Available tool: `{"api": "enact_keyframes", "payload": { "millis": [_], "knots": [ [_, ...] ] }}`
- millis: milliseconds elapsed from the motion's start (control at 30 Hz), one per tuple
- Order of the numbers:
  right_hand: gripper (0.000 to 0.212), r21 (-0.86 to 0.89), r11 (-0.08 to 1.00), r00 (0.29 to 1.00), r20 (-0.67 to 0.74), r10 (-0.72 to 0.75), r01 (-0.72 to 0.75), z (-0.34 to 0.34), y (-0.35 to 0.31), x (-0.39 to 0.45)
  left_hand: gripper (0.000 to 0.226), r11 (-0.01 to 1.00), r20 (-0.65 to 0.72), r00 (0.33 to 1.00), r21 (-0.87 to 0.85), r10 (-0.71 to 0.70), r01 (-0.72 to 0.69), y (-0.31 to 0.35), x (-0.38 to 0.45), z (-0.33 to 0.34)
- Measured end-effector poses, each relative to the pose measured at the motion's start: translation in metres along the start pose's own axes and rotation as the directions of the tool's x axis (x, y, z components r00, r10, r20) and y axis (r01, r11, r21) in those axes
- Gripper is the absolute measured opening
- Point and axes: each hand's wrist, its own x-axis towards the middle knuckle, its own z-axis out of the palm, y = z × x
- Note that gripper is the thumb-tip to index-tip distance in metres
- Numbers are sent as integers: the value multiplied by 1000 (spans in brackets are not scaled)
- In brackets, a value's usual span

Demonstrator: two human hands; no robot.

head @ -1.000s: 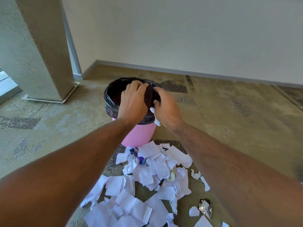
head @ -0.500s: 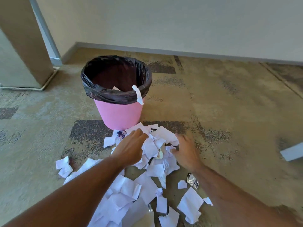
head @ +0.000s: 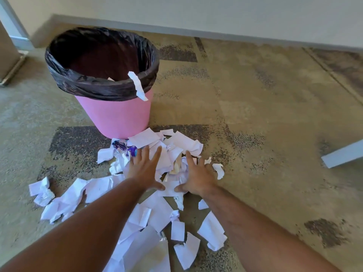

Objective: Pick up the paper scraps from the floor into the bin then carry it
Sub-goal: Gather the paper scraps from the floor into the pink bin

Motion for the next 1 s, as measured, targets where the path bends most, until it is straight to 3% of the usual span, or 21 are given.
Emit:
{"api": "enact_keyframes", "payload": {
  "millis": [167, 233, 400, 600, 800, 1000],
  "knots": [
    [130, -38, 992, 990, -70, -122, 120, 7, -10, 5, 137, 999, 78, 996, -4, 44, -44, 5, 5, 1],
    [122, -46, 981, 978, -81, -192, 188, 10, -13, 5, 124, 996, 52, 995, 30, 86, -88, 7, 3, 0],
    [104, 53, 979, 973, -137, -187, 196, 21, -18, 6, 89, 987, -41, 986, 2, 163, -163, 9, -4, 3],
    [75, 96, 969, 960, -190, -207, 228, 30, -28, 0, 85, 972, -90, 979, -131, 185, -195, 13, -13, 2],
    [57, 258, 945, 967, -209, -148, 201, 25, -30, -11, 82, 938, -79, 984, -298, 158, -174, 18, -22, -8],
    [43, 339, 907, 931, -341, -131, 251, 18, -36, -17, 71, 887, -70, 991, -442, 114, -133, 19, -29, -22]
  ]
}}
